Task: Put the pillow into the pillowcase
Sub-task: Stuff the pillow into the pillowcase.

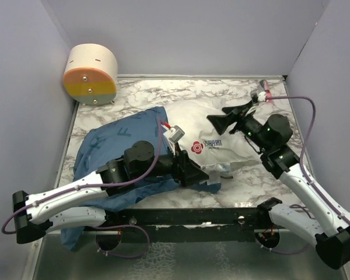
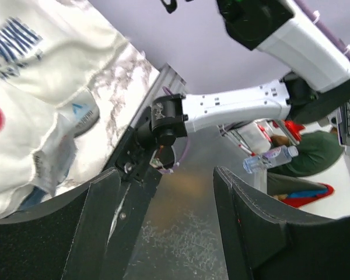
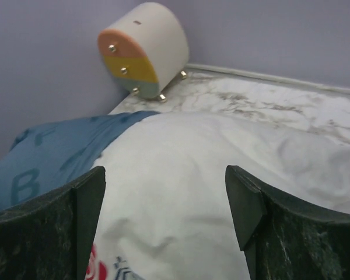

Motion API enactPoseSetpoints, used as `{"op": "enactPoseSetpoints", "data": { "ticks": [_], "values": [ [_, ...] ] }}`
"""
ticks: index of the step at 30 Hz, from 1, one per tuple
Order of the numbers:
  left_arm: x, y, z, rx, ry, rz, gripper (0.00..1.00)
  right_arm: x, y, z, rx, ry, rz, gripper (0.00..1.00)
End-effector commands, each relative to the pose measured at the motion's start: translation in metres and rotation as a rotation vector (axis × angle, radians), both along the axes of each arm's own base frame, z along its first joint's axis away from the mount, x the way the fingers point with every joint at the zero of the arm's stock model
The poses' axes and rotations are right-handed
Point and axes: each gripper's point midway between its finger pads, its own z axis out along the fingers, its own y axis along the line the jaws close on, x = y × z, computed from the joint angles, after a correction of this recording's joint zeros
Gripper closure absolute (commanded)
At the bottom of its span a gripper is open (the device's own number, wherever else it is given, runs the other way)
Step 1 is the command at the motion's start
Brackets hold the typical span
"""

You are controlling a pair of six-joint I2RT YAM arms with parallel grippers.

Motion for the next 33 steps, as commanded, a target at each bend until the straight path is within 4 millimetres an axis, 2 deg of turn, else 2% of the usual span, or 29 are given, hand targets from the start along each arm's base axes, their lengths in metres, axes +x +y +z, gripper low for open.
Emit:
{"op": "enactPoseSetpoints", "data": {
  "ticks": [1,3,6,9,13,15,16,19,21,23,29,31,32,33],
  "values": [
    [0.028,0.051,-0.003,0.222,-0.070,0.185,0.31,0.033,-0.033,-0.024,0.011,0.135,-0.005,0.13],
    [0.052,0.065,0.003,0.292,-0.114,0.264,0.30,0.054,-0.043,-0.035,0.019,0.187,-0.025,0.02],
    [0.099,0.080,0.010,0.365,-0.141,0.348,0.29,0.081,-0.048,-0.057,0.015,0.288,-0.040,0.00],
    [0.151,0.095,0.007,0.460,-0.156,0.426,0.29,0.101,-0.047,-0.082,0.050,0.383,-0.028,0.00],
    [0.209,0.124,0.009,0.577,-0.182,0.564,0.28,0.106,-0.033,-0.131,0.072,0.525,0.062,0.00],
    [0.227,0.134,-0.005,0.637,-0.158,0.587,0.28,0.100,-0.028,-0.154,0.095,0.570,0.090,0.00],
    [0.233,0.135,-0.014,0.662,-0.142,0.583,0.28,0.095,-0.026,-0.168,0.101,0.600,0.102,0.00],
    [0.239,0.132,-0.041,0.716,-0.097,0.544,0.30,0.086,-0.023,-0.188,0.122,0.636,0.137,0.05],
    [0.240,0.130,-0.050,0.734,-0.077,0.530,0.36,0.083,-0.023,-0.192,0.126,0.641,0.137,0.05],
    [0.241,0.131,-0.050,0.736,-0.078,0.537,0.42,0.083,-0.023,-0.191,0.122,0.634,0.135,0.05],
    [0.242,0.128,-0.060,0.760,-0.048,0.521,0.72,0.085,-0.022,-0.188,0.117,0.628,0.142,0.06],
    [0.240,0.121,-0.064,0.743,-0.031,0.485,0.93,0.085,-0.020,-0.191,0.114,0.634,0.148,0.06],
    [0.240,0.116,-0.063,0.724,-0.024,0.468,1.00,0.085,-0.019,-0.193,0.113,0.639,0.154,0.06],
    [0.240,0.111,-0.061,0.704,-0.022,0.453,1.00,0.083,-0.015,-0.195,0.112,0.646,0.165,0.06]
  ]
}}
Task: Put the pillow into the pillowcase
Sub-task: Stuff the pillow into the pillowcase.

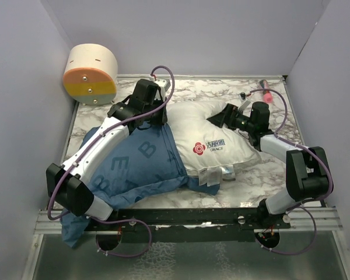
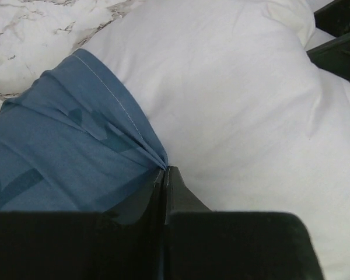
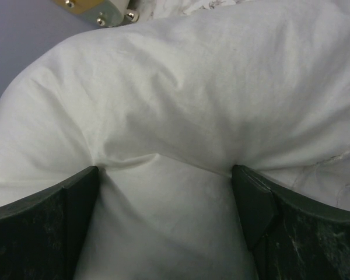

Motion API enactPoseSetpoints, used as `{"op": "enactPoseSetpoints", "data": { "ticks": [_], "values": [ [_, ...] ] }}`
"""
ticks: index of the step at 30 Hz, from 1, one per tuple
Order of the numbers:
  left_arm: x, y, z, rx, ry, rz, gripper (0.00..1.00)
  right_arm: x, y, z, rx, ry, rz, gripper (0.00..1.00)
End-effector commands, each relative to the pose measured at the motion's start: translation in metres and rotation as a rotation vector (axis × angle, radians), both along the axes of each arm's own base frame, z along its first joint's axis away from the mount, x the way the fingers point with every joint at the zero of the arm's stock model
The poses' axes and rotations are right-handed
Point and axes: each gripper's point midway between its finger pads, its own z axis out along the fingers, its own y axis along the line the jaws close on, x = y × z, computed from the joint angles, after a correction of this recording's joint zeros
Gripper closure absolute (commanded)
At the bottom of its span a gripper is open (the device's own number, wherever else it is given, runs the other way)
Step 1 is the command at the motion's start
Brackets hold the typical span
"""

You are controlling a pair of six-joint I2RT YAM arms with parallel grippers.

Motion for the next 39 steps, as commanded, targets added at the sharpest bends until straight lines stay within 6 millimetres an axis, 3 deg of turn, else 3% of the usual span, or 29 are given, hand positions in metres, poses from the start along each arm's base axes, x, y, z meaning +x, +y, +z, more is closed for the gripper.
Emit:
{"op": "enactPoseSetpoints", "data": {
  "ticks": [1,4,6,8,10,14,18,20,22,24,27,30,31,32,34,36,39],
  "values": [
    [-0.003,-0.021,0.002,-0.061,0.046,-0.072,1.00,-0.020,0.021,-0.023,0.007,0.076,0.110,0.09],
    [0.000,-0.042,0.031,-0.147,0.011,-0.137,1.00,-0.028,0.037,-0.024,0.022,0.072,0.163,0.28],
    [0.002,-0.060,0.062,-0.231,-0.031,-0.191,1.00,-0.034,0.049,-0.015,0.051,0.047,0.206,0.54],
    [0.002,-0.082,0.097,-0.327,-0.080,-0.258,1.00,-0.036,0.053,0.006,0.096,-0.014,0.221,0.81],
    [0.000,-0.102,0.131,-0.403,-0.129,-0.317,1.00,-0.034,0.049,0.035,0.120,-0.093,0.183,0.96],
    [-0.010,-0.139,0.193,-0.533,-0.218,-0.428,1.00,-0.019,0.021,0.119,0.119,-0.285,0.047,0.99],
    [-0.021,-0.172,0.238,-0.639,-0.287,-0.524,1.00,-0.020,-0.017,0.219,0.101,-0.551,-0.117,0.99],
    [-0.027,-0.183,0.254,-0.686,-0.320,-0.562,1.00,-0.034,-0.031,0.257,0.079,-0.684,-0.185,0.99],
    [-0.032,-0.190,0.261,-0.718,-0.334,-0.590,1.00,-0.042,-0.038,0.266,0.052,-0.743,-0.218,0.99],
    [-0.034,-0.194,0.254,-0.724,-0.333,-0.600,1.00,-0.041,-0.040,0.243,0.015,-0.717,-0.224,0.99],
    [-0.034,-0.194,0.212,-0.711,-0.276,-0.585,1.00,-0.036,-0.042,0.158,-0.048,-0.515,-0.226,0.99],
    [-0.041,-0.190,0.151,-0.715,-0.208,-0.563,1.00,-0.055,-0.036,0.064,-0.062,-0.290,-0.167,0.99],
    [-0.044,-0.188,0.110,-0.700,-0.132,-0.542,1.00,-0.063,-0.033,0.039,-0.056,-0.222,-0.149,0.99],
    [-0.048,-0.187,0.084,-0.700,-0.089,-0.528,1.00,-0.069,-0.033,0.019,-0.059,-0.160,-0.146,0.98],
    [-0.061,-0.185,0.040,-0.704,-0.004,-0.519,1.00,-0.075,-0.034,-0.010,-0.081,-0.066,-0.150,0.97],
    [-0.074,-0.184,0.009,-0.703,0.053,-0.517,1.00,-0.076,-0.036,-0.026,-0.112,0.001,-0.154,0.95],
    [-0.092,-0.185,-0.016,-0.691,0.099,-0.524,1.00,-0.077,-0.035,-0.044,-0.124,0.068,-0.144,0.92]
  ]
}}
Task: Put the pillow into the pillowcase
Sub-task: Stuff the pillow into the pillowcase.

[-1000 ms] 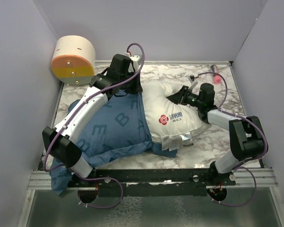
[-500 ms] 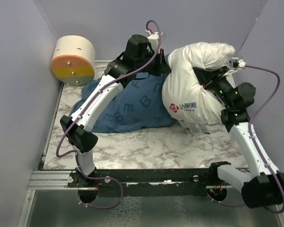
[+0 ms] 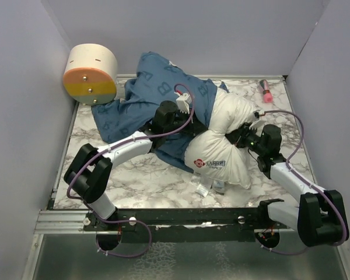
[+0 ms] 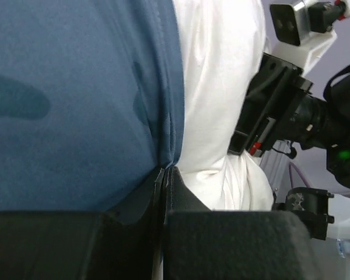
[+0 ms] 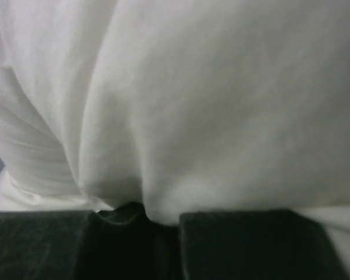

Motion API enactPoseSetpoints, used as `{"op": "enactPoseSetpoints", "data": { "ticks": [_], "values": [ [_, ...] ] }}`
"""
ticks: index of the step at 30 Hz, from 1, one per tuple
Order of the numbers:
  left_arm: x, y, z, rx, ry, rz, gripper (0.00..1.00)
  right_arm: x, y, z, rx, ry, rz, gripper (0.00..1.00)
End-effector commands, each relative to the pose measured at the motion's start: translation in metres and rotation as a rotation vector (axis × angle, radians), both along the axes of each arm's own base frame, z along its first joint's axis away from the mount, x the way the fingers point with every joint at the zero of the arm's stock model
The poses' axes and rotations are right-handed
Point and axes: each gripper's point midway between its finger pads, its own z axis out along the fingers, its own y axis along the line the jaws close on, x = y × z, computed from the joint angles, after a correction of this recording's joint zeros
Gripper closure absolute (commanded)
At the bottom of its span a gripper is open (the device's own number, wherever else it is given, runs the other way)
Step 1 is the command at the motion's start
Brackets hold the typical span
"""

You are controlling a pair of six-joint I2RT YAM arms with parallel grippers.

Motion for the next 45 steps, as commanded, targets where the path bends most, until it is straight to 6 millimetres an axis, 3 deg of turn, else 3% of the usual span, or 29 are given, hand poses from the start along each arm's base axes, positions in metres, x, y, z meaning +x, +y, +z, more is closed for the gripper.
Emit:
{"op": "enactPoseSetpoints", "data": {
  "ticks": [1,3,4,7,8,10,14,16,20,22,24,27,29,33,35,40,42,43,45],
  "values": [
    [-0.078,-0.028,0.005,-0.099,0.051,-0.246,1.00,-0.020,0.017,-0.037,0.012,0.189,0.088,0.90],
    [-0.079,-0.025,-0.017,-0.023,0.077,-0.232,1.00,-0.028,0.025,-0.029,0.018,0.146,0.167,0.79],
    [-0.077,-0.022,-0.031,0.023,0.090,-0.215,1.00,-0.032,0.027,-0.013,0.014,0.074,0.200,0.68],
    [-0.075,-0.008,-0.069,0.134,0.120,-0.180,1.00,-0.049,0.018,0.056,-0.046,-0.189,0.196,0.27],
    [-0.076,-0.006,-0.078,0.147,0.132,-0.178,1.00,-0.053,0.014,0.085,-0.040,-0.264,0.161,0.18],
    [-0.079,-0.003,-0.096,0.171,0.161,-0.183,1.00,-0.066,0.016,0.134,-0.038,-0.395,0.193,0.13],
    [-0.085,0.000,-0.111,0.184,0.190,-0.196,1.00,-0.056,0.008,0.182,-0.094,-0.439,0.143,0.01],
    [-0.088,0.002,-0.115,0.186,0.193,-0.195,1.00,-0.037,0.004,0.185,-0.130,-0.403,0.110,0.00],
    [-0.091,0.006,-0.113,0.181,0.190,-0.193,1.00,0.006,0.006,0.156,-0.177,-0.235,0.109,0.00],
    [-0.094,0.010,-0.113,0.181,0.187,-0.188,1.00,0.018,0.001,0.151,-0.201,-0.218,0.069,0.00],
    [-0.097,0.014,-0.114,0.186,0.186,-0.184,1.00,0.007,0.003,0.174,-0.193,-0.302,0.089,0.00],
    [-0.098,0.019,-0.116,0.196,0.181,-0.179,1.00,-0.036,0.018,0.224,-0.140,-0.506,0.214,0.02],
    [-0.096,0.019,-0.116,0.197,0.176,-0.173,1.00,-0.054,0.020,0.233,-0.125,-0.512,0.242,0.09],
    [-0.090,0.020,-0.117,0.199,0.164,-0.153,1.00,-0.060,0.003,0.208,-0.142,-0.404,0.136,0.12],
    [-0.087,0.022,-0.117,0.204,0.152,-0.137,1.00,-0.074,-0.001,0.201,-0.164,-0.396,0.133,0.12],
    [-0.083,0.026,-0.117,0.207,0.117,-0.112,1.00,-0.124,0.022,0.188,-0.126,-0.403,0.355,0.12],
    [-0.084,0.028,-0.116,0.207,0.102,-0.110,1.00,-0.113,0.018,0.187,-0.128,-0.391,0.299,0.07],
    [-0.084,0.029,-0.116,0.208,0.093,-0.111,1.00,-0.102,0.014,0.192,-0.138,-0.402,0.257,0.02],
    [-0.086,0.033,-0.117,0.217,0.078,-0.112,1.00,-0.073,0.008,0.202,-0.174,-0.402,0.190,0.00]
  ]
}}
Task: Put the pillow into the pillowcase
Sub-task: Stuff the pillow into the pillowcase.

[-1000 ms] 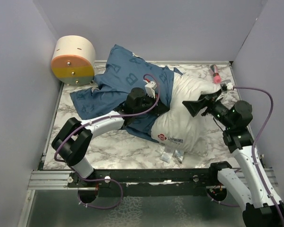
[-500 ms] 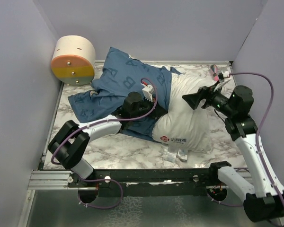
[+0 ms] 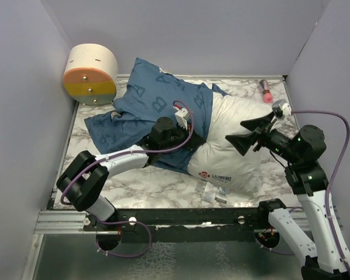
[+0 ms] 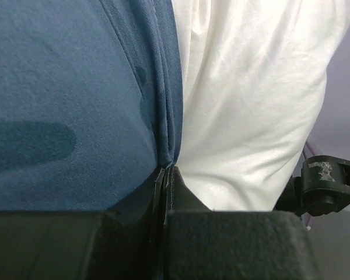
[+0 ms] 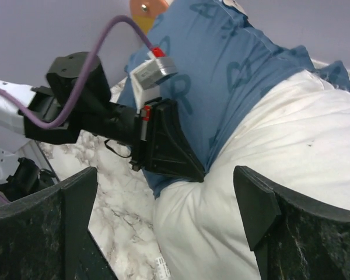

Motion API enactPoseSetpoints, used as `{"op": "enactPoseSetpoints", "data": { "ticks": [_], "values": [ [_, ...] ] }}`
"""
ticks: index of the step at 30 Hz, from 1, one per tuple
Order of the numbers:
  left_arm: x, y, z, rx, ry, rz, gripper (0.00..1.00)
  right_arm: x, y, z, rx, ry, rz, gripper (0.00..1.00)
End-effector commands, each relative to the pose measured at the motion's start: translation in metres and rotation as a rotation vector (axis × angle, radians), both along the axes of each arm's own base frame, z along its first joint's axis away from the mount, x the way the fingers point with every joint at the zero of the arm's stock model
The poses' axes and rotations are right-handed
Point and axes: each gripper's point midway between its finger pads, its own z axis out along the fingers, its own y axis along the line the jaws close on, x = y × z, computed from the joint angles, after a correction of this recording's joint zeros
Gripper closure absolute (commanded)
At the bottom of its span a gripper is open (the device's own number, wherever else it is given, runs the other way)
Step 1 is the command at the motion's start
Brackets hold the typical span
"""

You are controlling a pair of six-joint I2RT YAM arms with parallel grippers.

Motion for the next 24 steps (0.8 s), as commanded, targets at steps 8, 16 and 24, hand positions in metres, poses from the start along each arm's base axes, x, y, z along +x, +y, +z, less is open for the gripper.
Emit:
{"op": "enactPoseSetpoints", "data": {
  "ticks": [8,16,24],
  "values": [
    [-0.055,0.036,-0.082,0.214,0.146,-0.047,1.00,0.152,-0.006,-0.059,-0.244,0.286,-0.150,0.00],
    [-0.058,0.037,-0.061,0.178,0.097,-0.062,1.00,0.129,0.008,-0.150,-0.455,0.470,-0.108,0.03],
    [-0.021,0.010,0.011,0.120,-0.069,-0.048,1.00,0.139,0.041,-0.161,-0.388,0.463,-0.038,0.94]
  ]
}}
